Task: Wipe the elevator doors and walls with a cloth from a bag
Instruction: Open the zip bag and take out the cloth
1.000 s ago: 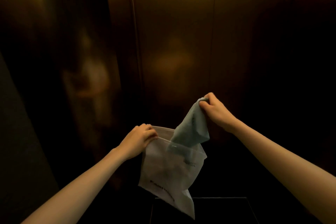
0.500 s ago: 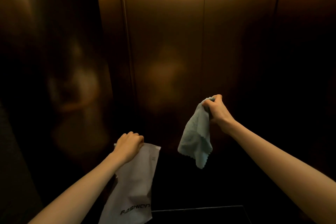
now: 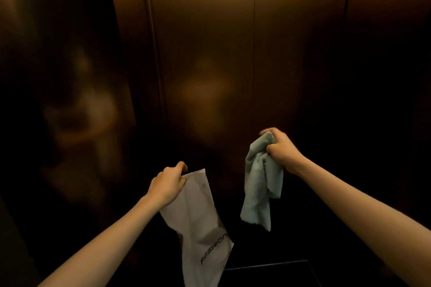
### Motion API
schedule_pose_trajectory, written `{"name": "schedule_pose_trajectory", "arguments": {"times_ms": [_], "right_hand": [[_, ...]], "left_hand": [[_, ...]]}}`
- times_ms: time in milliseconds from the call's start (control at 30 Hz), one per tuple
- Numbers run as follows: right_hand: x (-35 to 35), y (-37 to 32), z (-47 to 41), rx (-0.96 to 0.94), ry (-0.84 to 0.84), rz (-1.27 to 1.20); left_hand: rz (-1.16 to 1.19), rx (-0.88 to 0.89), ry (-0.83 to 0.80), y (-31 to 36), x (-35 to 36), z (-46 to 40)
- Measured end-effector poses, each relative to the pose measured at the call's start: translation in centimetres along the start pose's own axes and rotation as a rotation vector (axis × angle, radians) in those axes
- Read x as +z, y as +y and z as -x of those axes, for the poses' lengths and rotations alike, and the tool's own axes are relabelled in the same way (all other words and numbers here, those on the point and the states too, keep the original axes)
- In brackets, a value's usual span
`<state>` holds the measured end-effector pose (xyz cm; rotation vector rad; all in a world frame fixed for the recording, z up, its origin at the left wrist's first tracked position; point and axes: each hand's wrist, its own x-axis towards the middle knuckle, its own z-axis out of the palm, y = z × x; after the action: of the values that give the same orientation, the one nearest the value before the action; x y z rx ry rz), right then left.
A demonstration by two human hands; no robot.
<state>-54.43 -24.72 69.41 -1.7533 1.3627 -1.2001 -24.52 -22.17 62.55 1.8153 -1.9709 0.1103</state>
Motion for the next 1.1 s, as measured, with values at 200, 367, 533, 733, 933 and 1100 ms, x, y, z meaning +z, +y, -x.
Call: {"name": "schedule_pose_trajectory", "arguments": {"times_ms": [200, 367, 533, 733, 933, 1100], "right_hand": [[-0.2, 1.5, -1.0, 0.105, -0.1, -0.068], [-0.8, 4.2, -3.5, 0.054, -0.223, 0.192], [-2.7, 6.7, -8.0, -0.075, -0.185, 0.53], [-5.6, 9.9, -14.0, -0.121, -0.188, 0.472], [-3.7, 13.0, -15.7, -0.131, -0.213, 0.451], [1.8, 17.9, -14.1, -0.156, -0.314, 0.403]], "left_hand": [[-0.028, 0.138, 0.094, 1.5, 1.1, -2.0], [-0.04, 0.24, 0.121, 4.1, 2.3, -5.0], [-0.196, 0.194, 0.094, 6.1, 4.3, -9.4], [-0.299, 0.14, 0.021, 7.7, 7.9, -12.4], [-0.253, 0.018, -0.014, 7.0, 11.7, -11.6], [-0.268, -0.054, -0.071, 3.9, 17.4, -8.3]]}}
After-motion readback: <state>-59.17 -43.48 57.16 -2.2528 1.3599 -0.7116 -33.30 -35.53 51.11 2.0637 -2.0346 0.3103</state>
